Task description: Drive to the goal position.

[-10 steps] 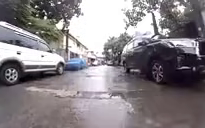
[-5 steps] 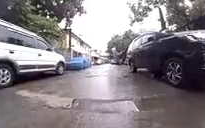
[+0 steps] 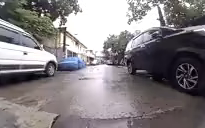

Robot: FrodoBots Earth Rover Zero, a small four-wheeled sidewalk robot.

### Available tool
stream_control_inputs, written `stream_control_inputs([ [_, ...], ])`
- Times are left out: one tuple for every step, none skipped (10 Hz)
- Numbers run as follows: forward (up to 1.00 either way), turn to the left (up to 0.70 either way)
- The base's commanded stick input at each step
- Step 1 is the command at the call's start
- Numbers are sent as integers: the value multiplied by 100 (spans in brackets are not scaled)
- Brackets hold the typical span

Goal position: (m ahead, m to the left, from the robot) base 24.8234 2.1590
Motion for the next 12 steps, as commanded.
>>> stream_control_inputs([
  [100, 0],
  [100, 0],
  [100, 0],
  [100, 0],
  [100, 0],
  [100, 8],
  [100, 26],
  [100, 0],
  [100, 0],
  [100, 0],
  [100, 1],
  [100, 21],
])
